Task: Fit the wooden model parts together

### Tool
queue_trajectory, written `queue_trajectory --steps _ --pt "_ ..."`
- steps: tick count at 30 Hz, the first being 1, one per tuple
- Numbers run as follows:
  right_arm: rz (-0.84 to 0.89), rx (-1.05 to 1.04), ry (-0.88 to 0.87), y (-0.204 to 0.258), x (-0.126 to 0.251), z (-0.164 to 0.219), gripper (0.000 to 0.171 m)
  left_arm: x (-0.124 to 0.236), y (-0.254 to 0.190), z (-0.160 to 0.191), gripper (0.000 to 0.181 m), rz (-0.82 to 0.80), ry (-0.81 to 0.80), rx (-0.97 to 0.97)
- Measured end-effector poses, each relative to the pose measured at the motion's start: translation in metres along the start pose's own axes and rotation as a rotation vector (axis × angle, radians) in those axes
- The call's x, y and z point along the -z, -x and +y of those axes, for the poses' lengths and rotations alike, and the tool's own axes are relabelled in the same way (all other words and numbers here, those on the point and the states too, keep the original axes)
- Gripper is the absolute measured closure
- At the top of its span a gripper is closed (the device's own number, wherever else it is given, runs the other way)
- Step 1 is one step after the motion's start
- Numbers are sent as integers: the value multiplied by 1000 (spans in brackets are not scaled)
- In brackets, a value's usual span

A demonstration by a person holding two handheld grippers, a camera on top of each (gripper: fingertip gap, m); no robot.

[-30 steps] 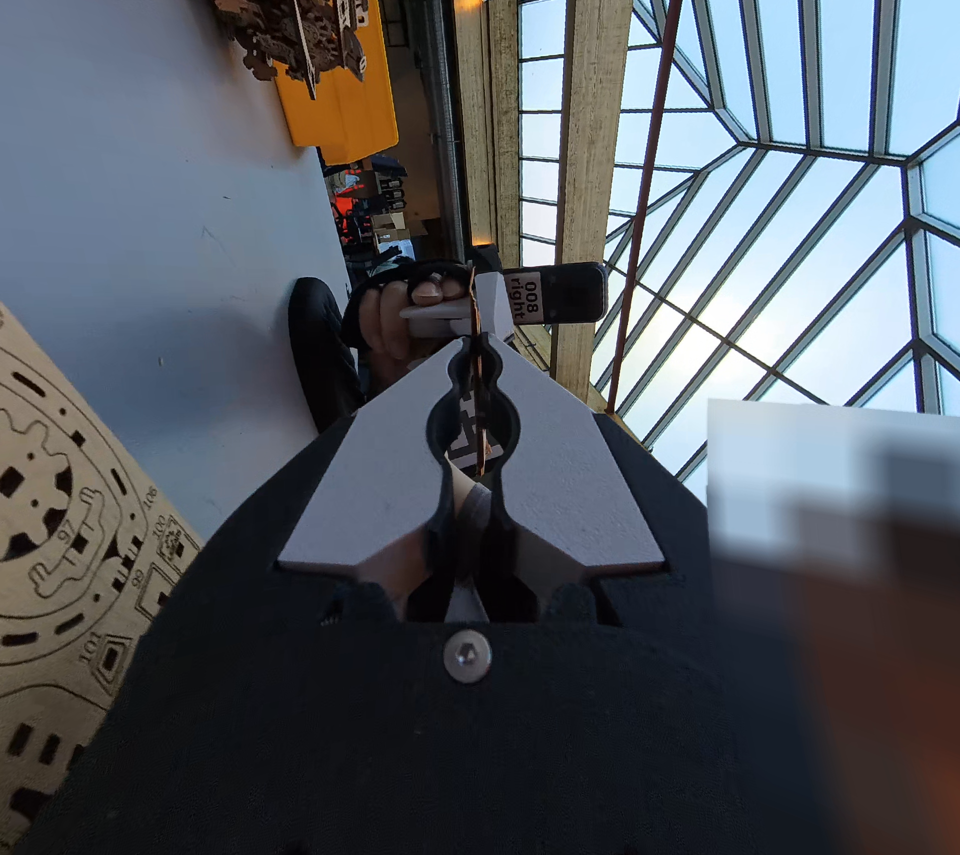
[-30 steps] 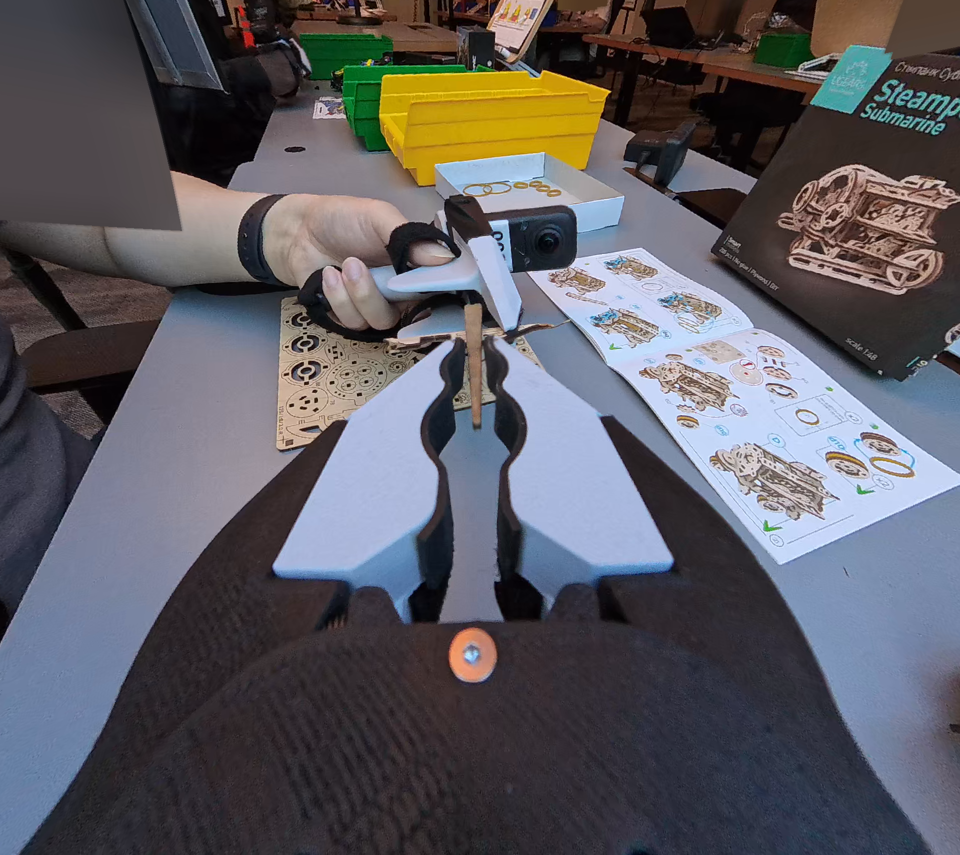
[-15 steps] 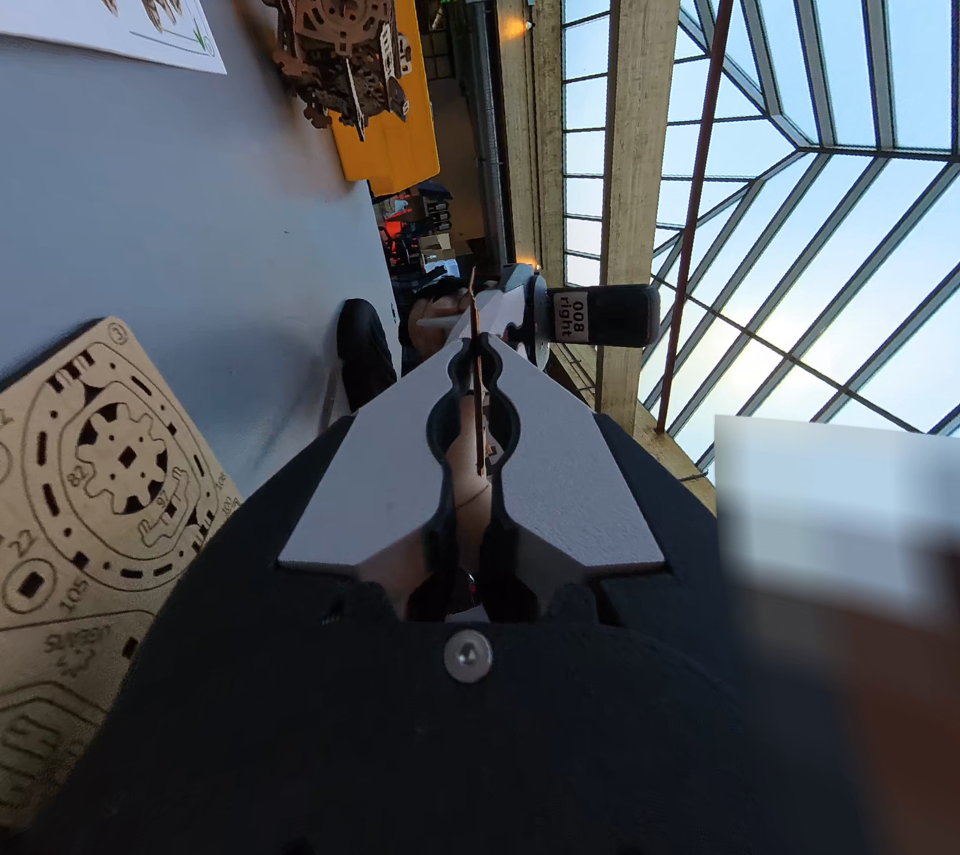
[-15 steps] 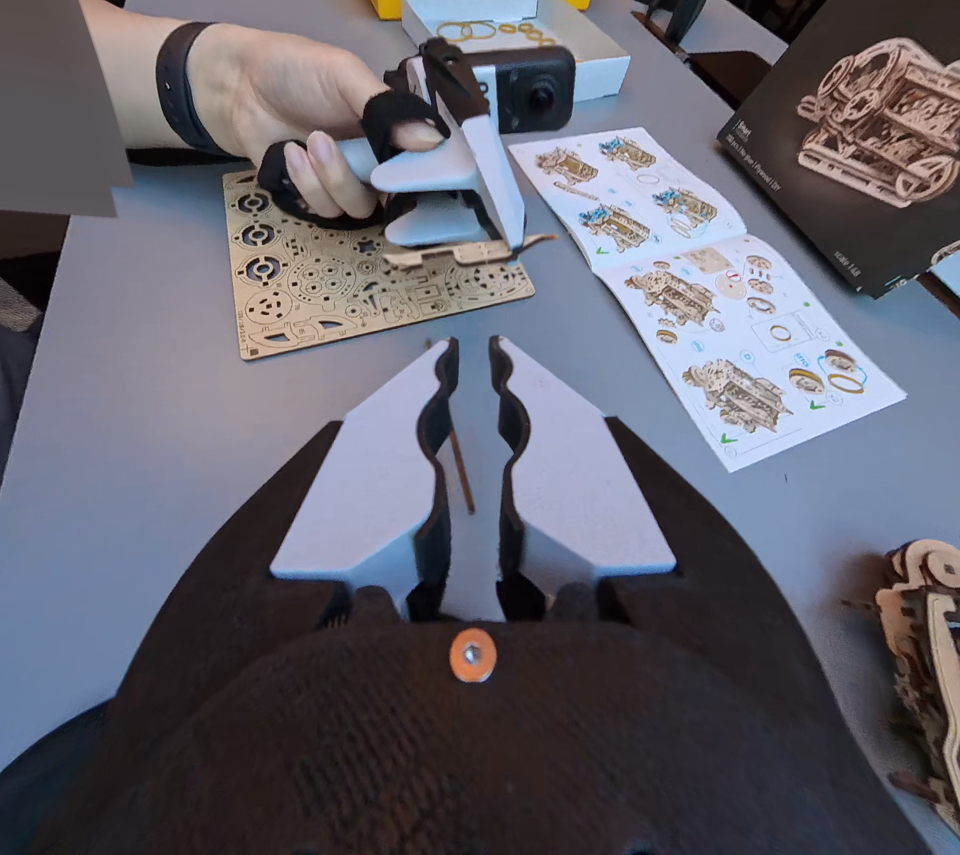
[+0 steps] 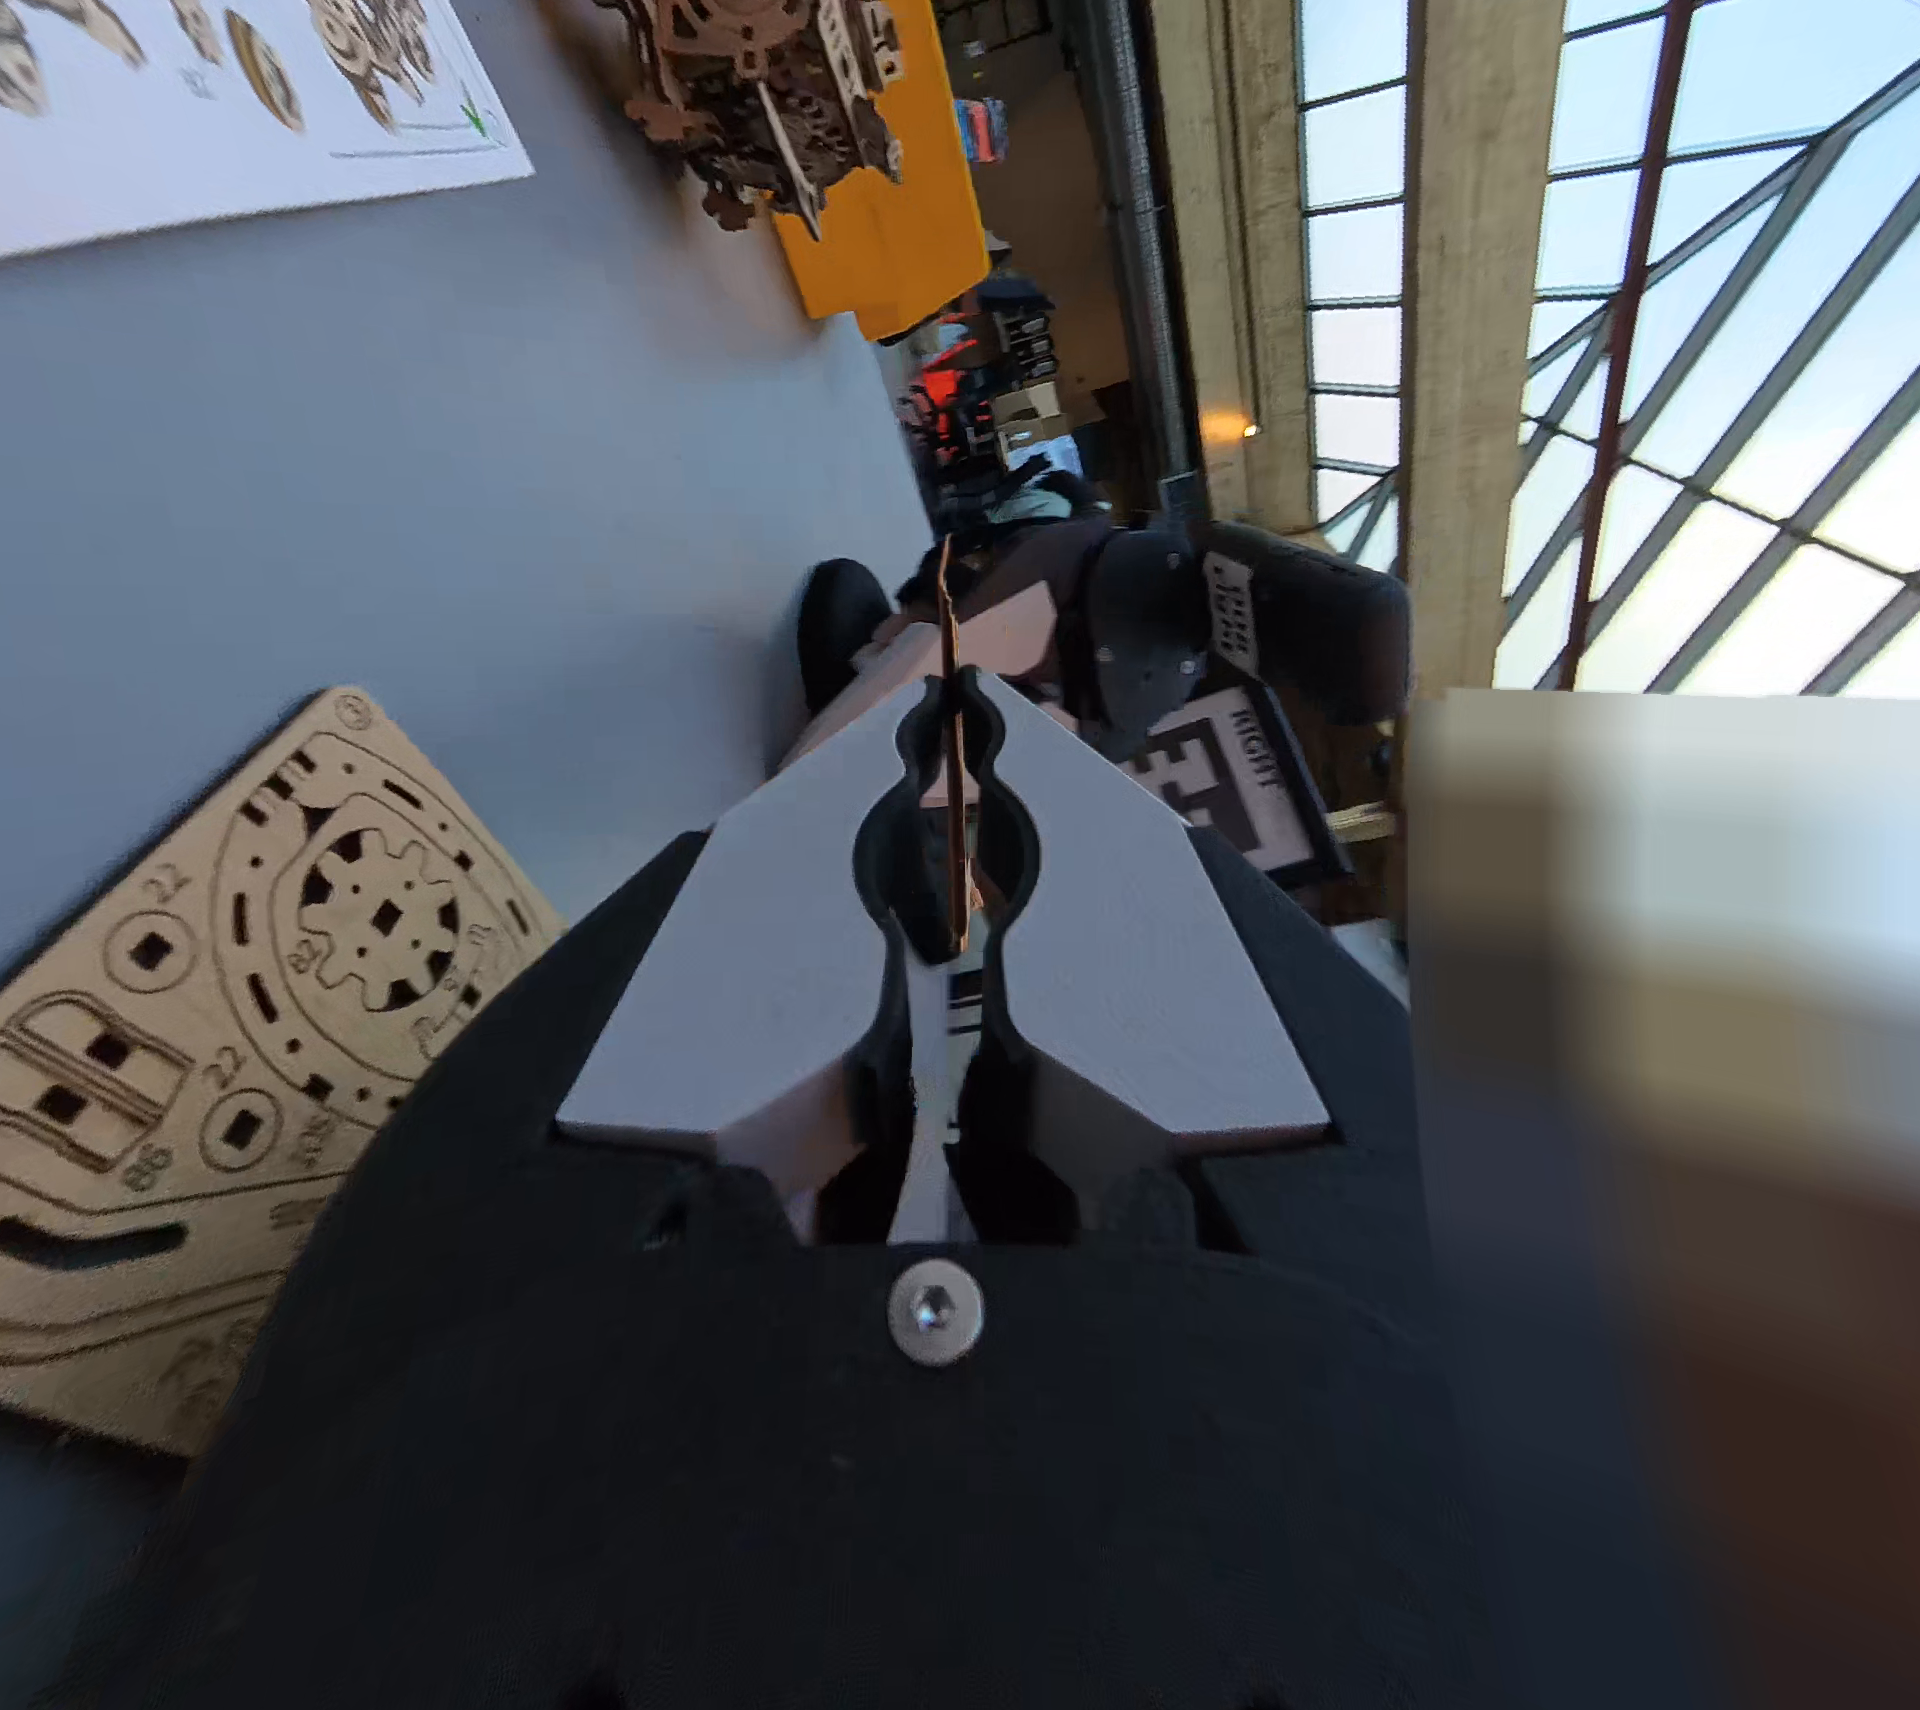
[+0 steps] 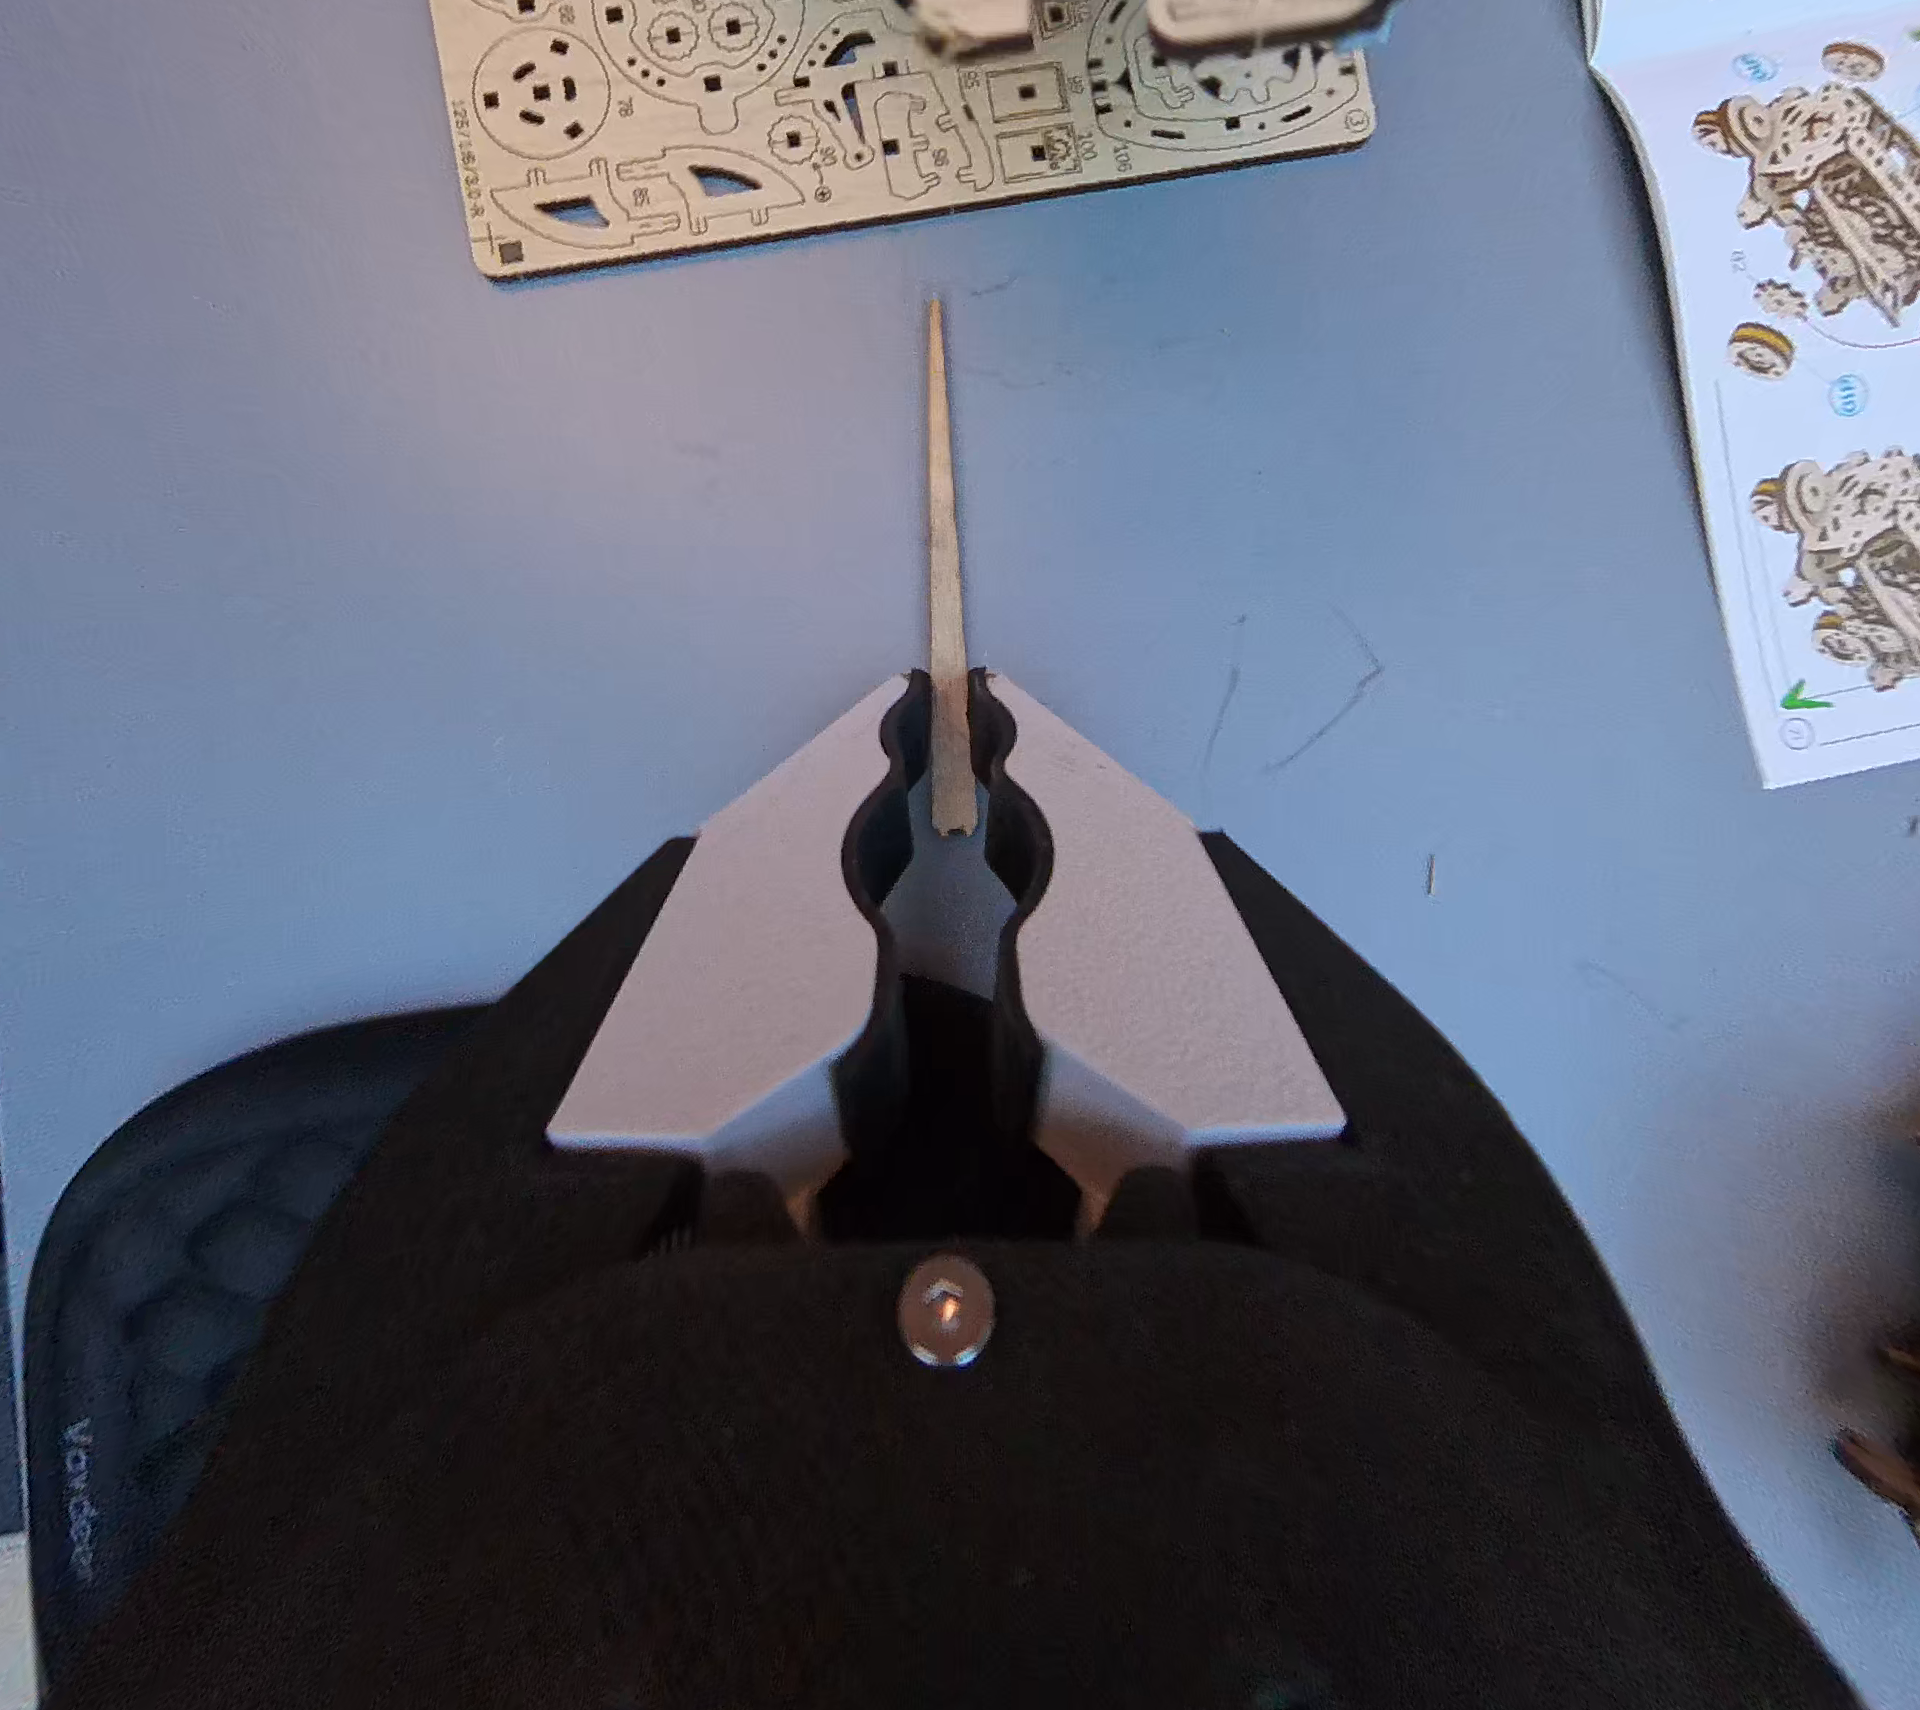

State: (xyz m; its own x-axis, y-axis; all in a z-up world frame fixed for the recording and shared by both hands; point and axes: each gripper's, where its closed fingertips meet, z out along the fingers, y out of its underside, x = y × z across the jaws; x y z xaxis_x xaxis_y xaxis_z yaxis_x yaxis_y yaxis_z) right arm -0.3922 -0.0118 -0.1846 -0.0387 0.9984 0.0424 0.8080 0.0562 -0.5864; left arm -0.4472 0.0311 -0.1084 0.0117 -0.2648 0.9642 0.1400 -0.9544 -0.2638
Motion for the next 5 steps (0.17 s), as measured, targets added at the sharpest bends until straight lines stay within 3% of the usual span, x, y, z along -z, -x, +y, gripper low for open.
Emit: queue_trajectory --steps 1,5 --pt "18 43 9 2 5 -1 165 1 5 -1 181 -51 -2 -43" --pt "39 140 -67 18 46 -32 165 5 12 -5 181 -135 -19 -104"
